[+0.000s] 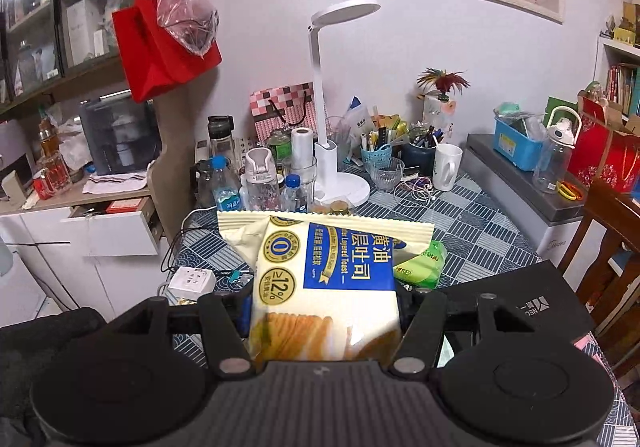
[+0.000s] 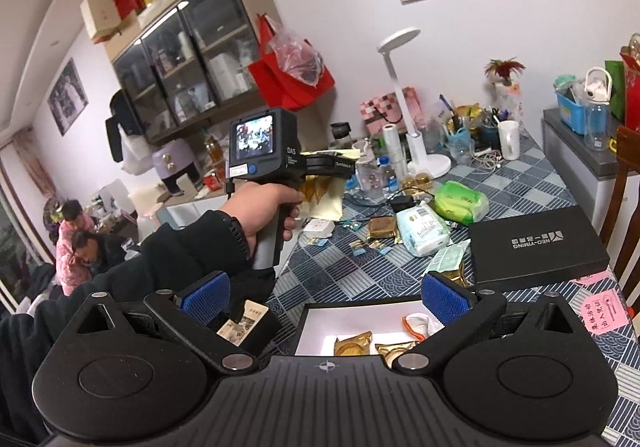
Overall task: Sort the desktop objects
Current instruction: 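Carry the held toast bag with the left gripper toward the open black box, then lower the toast bag with the left gripper into the white-lined box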
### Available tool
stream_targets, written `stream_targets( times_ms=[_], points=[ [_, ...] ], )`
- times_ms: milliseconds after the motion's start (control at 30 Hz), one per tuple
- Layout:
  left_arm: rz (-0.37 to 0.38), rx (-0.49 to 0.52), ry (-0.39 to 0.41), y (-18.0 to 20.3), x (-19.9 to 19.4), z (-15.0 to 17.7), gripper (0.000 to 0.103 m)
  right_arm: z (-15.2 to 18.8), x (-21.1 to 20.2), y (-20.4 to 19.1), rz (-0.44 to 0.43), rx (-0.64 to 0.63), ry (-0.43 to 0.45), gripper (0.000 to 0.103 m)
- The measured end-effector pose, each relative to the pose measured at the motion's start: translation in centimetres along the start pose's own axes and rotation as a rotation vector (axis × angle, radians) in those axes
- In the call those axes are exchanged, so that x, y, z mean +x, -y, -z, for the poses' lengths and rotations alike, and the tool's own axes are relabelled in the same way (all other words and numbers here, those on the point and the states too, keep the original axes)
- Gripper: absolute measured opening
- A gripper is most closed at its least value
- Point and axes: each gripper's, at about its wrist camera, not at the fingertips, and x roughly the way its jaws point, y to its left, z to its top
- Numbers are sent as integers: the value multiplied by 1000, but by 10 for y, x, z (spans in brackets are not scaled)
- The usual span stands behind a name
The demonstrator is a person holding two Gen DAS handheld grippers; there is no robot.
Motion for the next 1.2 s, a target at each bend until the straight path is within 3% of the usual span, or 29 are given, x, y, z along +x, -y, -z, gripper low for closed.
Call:
stream_targets(
  times_ms=[433,1200],
  points=[
    [-11,-11,39,23,-48,16,69,9,-29,16,-57,-10,-2,103],
    [-19,-72,-22,54,-69,100,69,40,-38,20,-112,-1,-67,103]
  ],
)
